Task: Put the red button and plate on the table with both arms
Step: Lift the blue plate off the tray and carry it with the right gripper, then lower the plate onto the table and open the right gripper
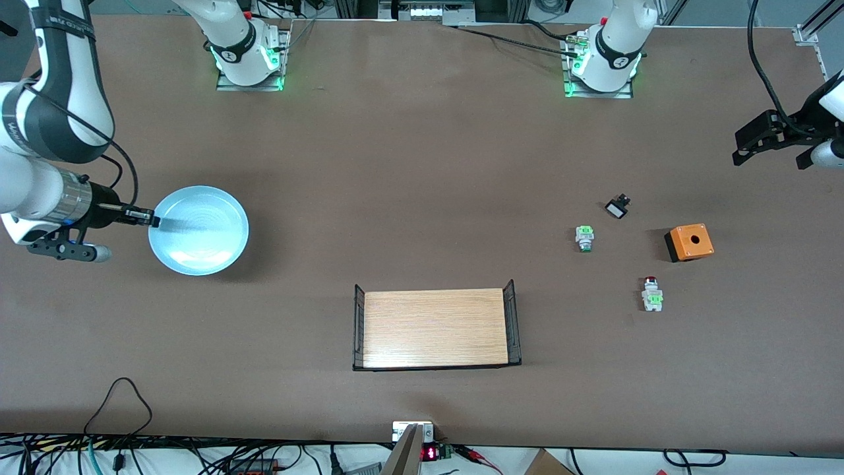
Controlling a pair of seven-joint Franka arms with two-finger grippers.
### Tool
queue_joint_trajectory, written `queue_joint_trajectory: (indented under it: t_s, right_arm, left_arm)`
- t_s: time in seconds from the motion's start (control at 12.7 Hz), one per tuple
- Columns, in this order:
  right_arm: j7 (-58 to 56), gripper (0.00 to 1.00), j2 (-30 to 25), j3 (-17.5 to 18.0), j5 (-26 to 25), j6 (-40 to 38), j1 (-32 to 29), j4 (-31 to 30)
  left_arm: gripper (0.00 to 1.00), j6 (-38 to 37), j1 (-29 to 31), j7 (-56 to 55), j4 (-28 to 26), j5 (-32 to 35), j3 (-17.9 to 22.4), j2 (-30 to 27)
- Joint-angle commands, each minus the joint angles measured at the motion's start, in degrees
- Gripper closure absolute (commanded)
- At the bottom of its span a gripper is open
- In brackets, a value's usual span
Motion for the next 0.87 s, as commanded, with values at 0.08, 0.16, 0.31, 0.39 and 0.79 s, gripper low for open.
queue_joint_trajectory:
  t_s: [0.08, 0.16, 0.31, 0.39, 0.79]
  right_arm:
    - [-3.4, 1.0, -2.3, 0.4, -0.1, 11.6, -0.2, -10.3]
    - [-3.4, 1.0, -2.4, 0.4, -0.1, 14.4, -0.2, -12.7]
    - [-4.1, 1.0, -2.7, 0.4, -0.1, 20.1, -0.2, -17.4]
    - [-5.7, 1.0, -2.8, 0.4, -0.1, 23.4, -0.4, -19.6]
    - [-9.3, 1.0, -2.9, 0.4, 0.6, 31.7, -2.9, -27.4]
  left_arm:
    - [0.0, -0.5, -0.1, 0.4, 0.7, -1.0, -0.3, 0.0]
    - [0.0, -0.5, -0.1, 0.6, 0.7, -1.0, -0.3, 0.2]
    - [0.0, -0.8, -0.1, 1.2, 0.7, -1.0, -0.4, 0.3]
    - [0.0, -1.5, -0.1, 1.1, 0.7, -1.0, -0.3, 0.3]
    - [0.0, -1.8, 0.5, 0.7, 0.8, -1.0, -0.3, 0.3]
